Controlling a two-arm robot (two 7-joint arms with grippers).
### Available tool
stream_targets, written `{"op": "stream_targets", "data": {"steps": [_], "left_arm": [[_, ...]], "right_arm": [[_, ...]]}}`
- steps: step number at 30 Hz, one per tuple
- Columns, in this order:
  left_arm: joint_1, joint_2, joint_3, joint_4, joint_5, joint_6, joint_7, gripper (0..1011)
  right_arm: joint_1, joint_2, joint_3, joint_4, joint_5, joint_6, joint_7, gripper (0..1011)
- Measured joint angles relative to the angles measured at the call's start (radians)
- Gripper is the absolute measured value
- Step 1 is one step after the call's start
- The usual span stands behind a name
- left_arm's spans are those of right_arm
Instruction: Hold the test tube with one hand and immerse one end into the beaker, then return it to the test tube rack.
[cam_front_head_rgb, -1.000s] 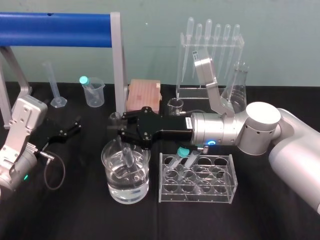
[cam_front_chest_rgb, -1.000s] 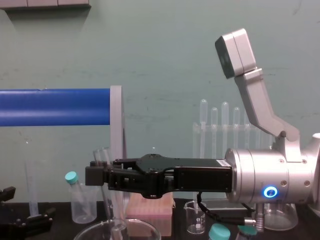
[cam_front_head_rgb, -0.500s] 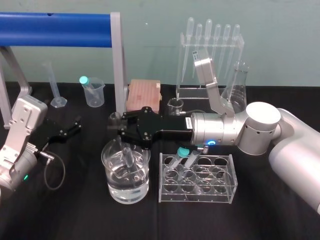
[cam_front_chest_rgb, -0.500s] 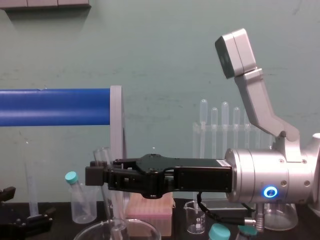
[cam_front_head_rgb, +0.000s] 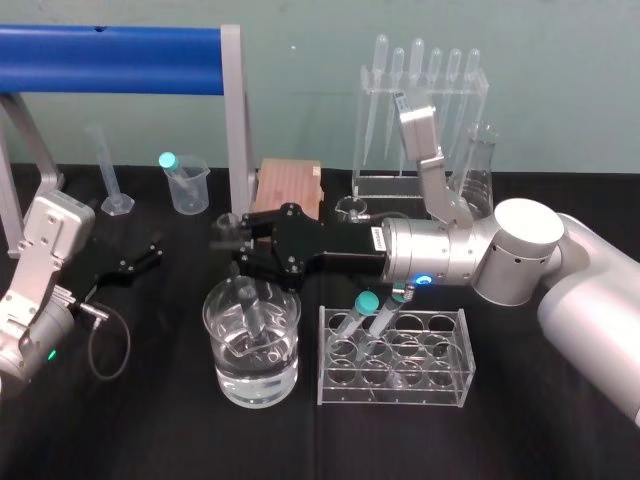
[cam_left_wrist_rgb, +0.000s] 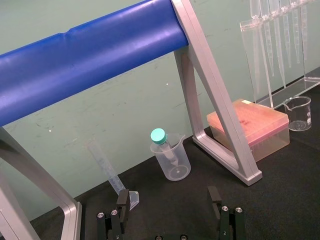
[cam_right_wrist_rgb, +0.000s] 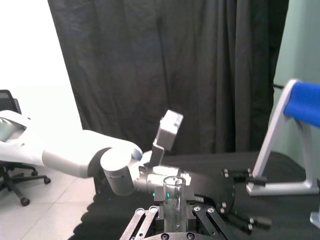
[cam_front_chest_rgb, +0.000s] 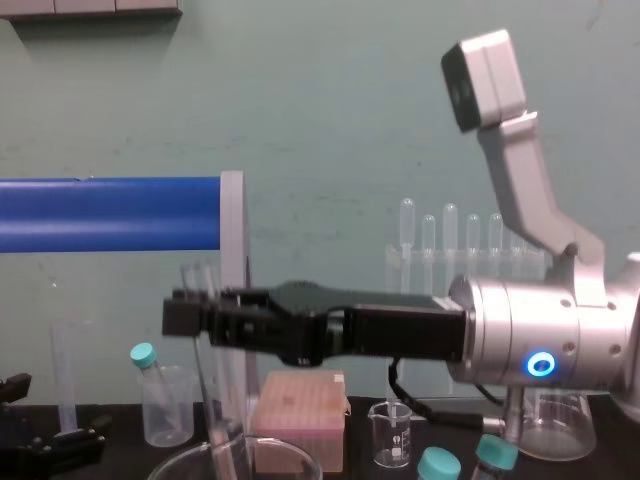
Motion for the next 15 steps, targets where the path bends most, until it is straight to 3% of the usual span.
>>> {"op": "stream_targets", "data": {"steps": [8,15], "left_arm": [[0.0,0.0,0.0,0.0,0.0,0.0,0.0,1000],[0.0,0.0,0.0,0.0,0.0,0.0,0.0,1000]], "right_arm": [[-0.009,0.024,0.03,-0.082,0.015,-0.037,-0.018,228],[-0.017,0.03,0.109,-0.141,0.099,-0.109,-0.006,228]]}}
